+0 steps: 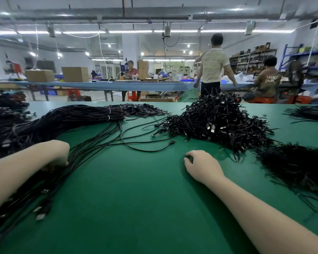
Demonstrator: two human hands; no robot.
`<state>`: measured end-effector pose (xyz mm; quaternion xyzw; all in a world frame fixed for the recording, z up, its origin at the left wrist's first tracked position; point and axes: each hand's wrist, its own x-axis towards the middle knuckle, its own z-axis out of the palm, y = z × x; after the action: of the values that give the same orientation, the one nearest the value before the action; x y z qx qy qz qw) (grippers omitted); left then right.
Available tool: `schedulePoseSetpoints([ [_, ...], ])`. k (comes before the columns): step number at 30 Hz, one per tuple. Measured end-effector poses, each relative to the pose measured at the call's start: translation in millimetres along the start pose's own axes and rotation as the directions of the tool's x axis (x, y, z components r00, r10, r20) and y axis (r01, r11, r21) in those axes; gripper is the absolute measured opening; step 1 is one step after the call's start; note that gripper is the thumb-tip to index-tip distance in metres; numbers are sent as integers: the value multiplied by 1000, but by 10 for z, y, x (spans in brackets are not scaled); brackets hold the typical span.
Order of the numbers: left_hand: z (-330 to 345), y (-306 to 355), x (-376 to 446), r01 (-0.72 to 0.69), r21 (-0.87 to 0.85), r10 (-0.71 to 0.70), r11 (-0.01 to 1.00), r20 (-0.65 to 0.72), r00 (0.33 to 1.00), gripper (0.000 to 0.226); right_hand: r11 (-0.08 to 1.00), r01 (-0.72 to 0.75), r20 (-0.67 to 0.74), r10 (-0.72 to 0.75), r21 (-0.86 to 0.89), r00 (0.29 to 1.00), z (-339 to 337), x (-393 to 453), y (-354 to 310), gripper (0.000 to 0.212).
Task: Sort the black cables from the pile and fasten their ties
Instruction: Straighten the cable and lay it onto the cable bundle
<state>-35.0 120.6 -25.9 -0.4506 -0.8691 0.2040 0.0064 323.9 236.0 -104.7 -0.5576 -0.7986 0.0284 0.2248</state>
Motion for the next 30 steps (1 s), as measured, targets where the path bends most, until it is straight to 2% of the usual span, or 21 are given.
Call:
schedulePoseSetpoints([
  [7,84,-32,1,39,-107,-57,993,-163,985,22,1000,-3,4,3,23,1000,-11,1,8,32],
  [9,128,-121,-7,45,-67,-57,997,-198,979,20,1000,-10,0,10,21,1000,-10,2,11,31],
  [12,189,-193,-5,25,3,-24,1000,-192,981,17,1000,-9,-3,9,25,1000,-11,1,12,31],
  [15,104,-172,-46,-36,-89,22,995,-148,989,10,999,-7,-8,8,33,1000,-13,-1,13,31],
  [16,57,-168,-62,-56,-113,40,992,-137,990,15,999,-9,-10,9,34,1000,-12,1,10,31],
  [19,-83,-228,-26,-50,-310,9,949,-130,991,31,999,-11,-14,11,30,1000,-7,-1,6,31],
  [21,-232,-258,-47,17,-601,-34,799,-17,999,30,1000,-10,-14,11,26,1000,-7,4,3,31],
  [22,-334,-265,-77,24,-677,-64,735,-34,997,29,1000,-11,-11,11,19,1000,-10,5,0,30],
  [24,-611,-232,-111,-42,-642,-166,765,-260,951,30,1000,-13,-9,13,4,1000,-14,-1,-7,30],
  [26,-891,-82,-195,-229,-526,-156,819,-589,793,29,1000,-8,-9,8,5,1000,-16,-20,-11,31],
  [27,-1000,62,-297,-321,-504,-115,802,-657,745,27,1000,1,-23,0,23,1000,-18,-30,-12,33],
  [30,-1162,701,-634,-563,-462,150,686,-667,730,24,966,118,-166,-80,231,983,-74,-63,-54,46],
])
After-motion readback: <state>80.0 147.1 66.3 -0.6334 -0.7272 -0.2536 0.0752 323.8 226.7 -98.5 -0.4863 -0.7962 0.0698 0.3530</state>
